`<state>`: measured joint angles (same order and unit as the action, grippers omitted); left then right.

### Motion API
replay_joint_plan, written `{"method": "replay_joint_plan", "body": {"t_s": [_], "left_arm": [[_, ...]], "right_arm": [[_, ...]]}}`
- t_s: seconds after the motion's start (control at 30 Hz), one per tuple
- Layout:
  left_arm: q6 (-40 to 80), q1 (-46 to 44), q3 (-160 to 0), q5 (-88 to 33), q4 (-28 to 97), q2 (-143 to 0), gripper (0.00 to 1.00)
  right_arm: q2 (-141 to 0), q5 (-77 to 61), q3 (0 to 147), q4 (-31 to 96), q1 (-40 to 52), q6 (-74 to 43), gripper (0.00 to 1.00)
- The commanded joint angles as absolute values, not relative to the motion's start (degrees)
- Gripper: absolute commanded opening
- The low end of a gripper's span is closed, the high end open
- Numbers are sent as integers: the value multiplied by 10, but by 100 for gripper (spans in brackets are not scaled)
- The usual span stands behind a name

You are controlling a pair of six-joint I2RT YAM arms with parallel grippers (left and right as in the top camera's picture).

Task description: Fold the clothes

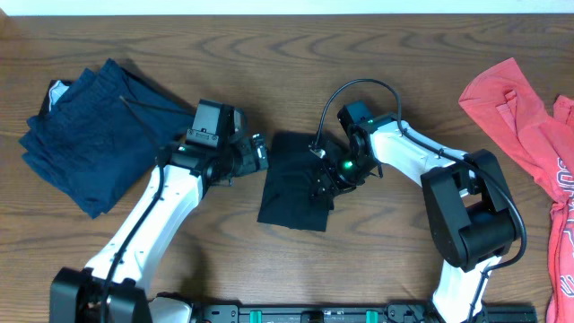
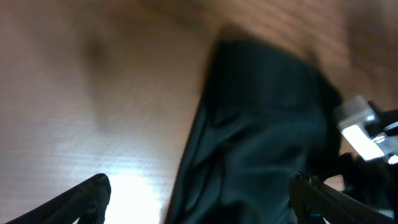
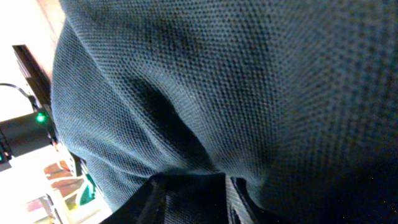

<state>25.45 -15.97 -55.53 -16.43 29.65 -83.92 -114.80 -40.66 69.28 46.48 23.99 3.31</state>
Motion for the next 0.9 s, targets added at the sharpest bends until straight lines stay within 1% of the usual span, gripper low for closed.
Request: {"method": "replay_joint_plan", "body": {"t_s": [0.0,0.03,0.1,0.13,0.4,0.63,0.7,0.73,0.77,0.8,0.87], "left_arm": [[210,-161,-553,-200,271,-877,94],[201,-161,-553,-206,257,-891,95],[199,-161,-553,-207,234,-917,100],[197,-160,-553,-213,222,-929,98],[176,-160,-553,-358,116,-1044,98],[182,-169,-553,-455,97,-1123,99],[181,-178,-553,-473,93,-1136,89],[180,-182,-553,-478,88,-1141,82],[178,-186,-553,-478,84,-1143,68],[175,-187,-553,-478,82,-1142,50],[176,-186,-553,-477,66,-1139,6]], "right_arm": [[-1192,-289,689,448,240,22,36],[-1188,-288,694,451,240,22,36],[-1182,-287,704,458,240,22,37],[-1178,-287,709,463,240,22,37],[-1162,-277,720,484,232,22,38],[-1161,-269,720,490,231,22,38],[-1160,-269,720,491,229,22,37],[-1158,-269,720,491,228,21,37],[-1156,-269,720,492,228,21,36],[-1152,-270,720,493,228,20,36],[-1139,-269,722,498,228,17,37]]}}
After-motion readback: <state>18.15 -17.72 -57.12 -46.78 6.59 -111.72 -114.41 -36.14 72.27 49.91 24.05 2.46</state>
